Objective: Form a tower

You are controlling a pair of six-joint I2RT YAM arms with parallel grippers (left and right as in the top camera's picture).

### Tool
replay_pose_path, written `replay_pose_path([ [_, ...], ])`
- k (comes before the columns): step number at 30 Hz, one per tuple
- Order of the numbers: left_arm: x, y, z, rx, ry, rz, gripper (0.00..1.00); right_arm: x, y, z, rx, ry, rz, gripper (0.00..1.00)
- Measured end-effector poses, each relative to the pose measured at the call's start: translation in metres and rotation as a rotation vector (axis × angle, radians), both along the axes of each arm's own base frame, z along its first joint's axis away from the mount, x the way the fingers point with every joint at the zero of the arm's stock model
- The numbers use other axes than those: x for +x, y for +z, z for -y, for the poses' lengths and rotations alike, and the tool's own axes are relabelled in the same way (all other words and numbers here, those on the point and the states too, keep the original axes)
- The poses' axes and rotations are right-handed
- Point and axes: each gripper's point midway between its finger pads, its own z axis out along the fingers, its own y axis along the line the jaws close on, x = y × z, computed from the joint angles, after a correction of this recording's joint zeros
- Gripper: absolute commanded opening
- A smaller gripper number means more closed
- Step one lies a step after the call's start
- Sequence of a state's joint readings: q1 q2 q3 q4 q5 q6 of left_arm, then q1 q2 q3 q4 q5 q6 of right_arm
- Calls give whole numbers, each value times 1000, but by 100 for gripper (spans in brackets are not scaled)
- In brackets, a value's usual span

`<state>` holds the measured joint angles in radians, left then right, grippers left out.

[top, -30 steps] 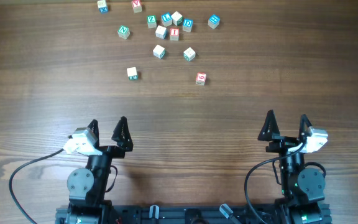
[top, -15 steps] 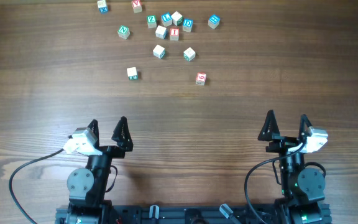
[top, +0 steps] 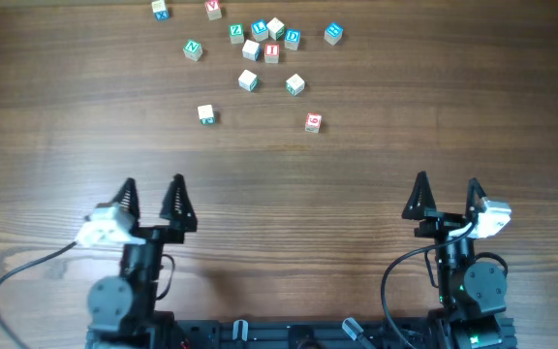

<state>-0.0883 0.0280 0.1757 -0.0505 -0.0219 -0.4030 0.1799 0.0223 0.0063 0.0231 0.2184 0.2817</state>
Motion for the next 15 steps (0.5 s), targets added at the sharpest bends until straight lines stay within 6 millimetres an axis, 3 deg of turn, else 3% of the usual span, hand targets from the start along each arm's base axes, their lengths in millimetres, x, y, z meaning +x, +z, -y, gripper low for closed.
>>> replay_pose_path([
  [3, -22, 76, -9, -41, 35, 45, 100, 0, 0, 0, 0, 0, 0, 100],
  [6, -36, 122, -16, -80, 69, 6, 99, 0, 0, 0, 0, 0, -1, 100],
  [8, -35, 150, -21, -92, 98, -104, 100, 0, 0, 0, -1, 0, -1, 100],
  [12, 0, 177, -21, -70, 130, -377, 100, 0, 0, 0, 0, 0, 0, 100],
  [15, 48, 172, -17, -38, 148, -603, 100, 0, 0, 0, 0, 0, 0, 100],
])
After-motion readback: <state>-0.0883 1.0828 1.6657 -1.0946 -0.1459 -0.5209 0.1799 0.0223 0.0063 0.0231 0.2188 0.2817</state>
